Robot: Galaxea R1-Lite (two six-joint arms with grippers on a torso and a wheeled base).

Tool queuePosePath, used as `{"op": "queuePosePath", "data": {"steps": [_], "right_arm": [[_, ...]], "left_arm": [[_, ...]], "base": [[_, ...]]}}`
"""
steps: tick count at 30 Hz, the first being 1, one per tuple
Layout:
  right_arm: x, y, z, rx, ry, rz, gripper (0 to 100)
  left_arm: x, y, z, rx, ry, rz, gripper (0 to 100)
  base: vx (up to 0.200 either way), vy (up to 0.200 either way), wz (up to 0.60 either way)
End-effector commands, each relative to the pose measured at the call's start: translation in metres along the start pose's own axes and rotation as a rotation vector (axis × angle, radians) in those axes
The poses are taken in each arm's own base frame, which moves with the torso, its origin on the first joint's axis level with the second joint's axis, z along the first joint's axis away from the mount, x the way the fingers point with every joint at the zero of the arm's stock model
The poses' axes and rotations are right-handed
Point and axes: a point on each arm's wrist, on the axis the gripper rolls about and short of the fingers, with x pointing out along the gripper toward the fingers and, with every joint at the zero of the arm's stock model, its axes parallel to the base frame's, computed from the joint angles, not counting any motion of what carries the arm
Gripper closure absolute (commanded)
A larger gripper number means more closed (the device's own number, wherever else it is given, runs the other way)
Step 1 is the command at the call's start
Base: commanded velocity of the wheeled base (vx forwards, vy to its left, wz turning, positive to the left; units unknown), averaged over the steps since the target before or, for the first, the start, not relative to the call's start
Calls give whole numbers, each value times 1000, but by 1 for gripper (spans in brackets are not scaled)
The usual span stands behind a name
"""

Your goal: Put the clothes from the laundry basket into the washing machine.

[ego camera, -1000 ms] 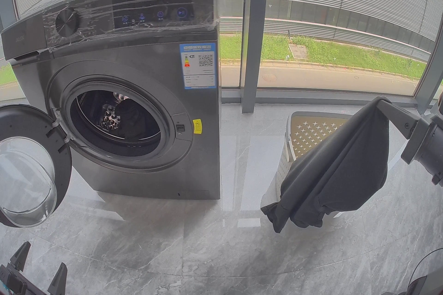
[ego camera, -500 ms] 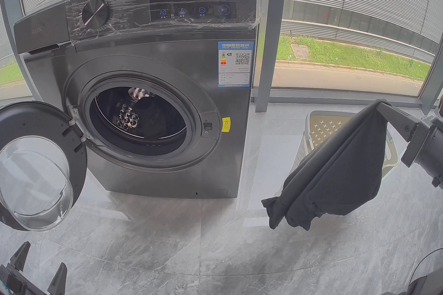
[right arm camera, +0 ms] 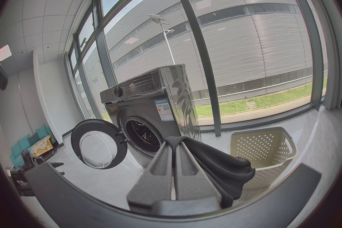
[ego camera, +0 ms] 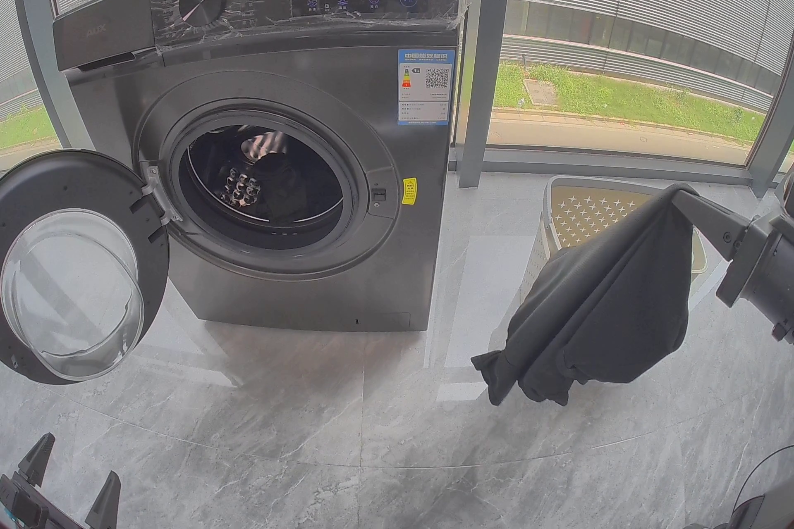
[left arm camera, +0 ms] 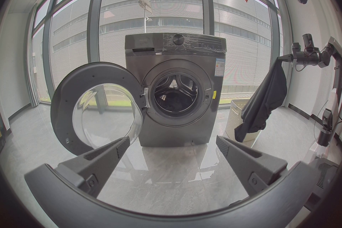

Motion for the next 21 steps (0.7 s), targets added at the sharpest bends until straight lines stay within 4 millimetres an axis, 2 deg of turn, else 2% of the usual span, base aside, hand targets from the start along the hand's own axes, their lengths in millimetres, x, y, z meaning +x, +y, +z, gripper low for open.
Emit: {"op": "queuePosePath", "data": {"steps": [1, 2, 21], "right_arm": [[0, 0, -2, -2, 6, -1, 100], [0, 0, -2, -2, 6, -1, 100], [0, 0, -3, -3, 10, -2, 100]], "left_arm": [[0, 0, -5, -1, 2, 0, 0], [0, 0, -5, -1, 2, 0, 0], [0, 0, -5, 1, 2, 0, 0]], "base": [[0, 0, 0], [0, 0, 0], [0, 200, 0]]}}
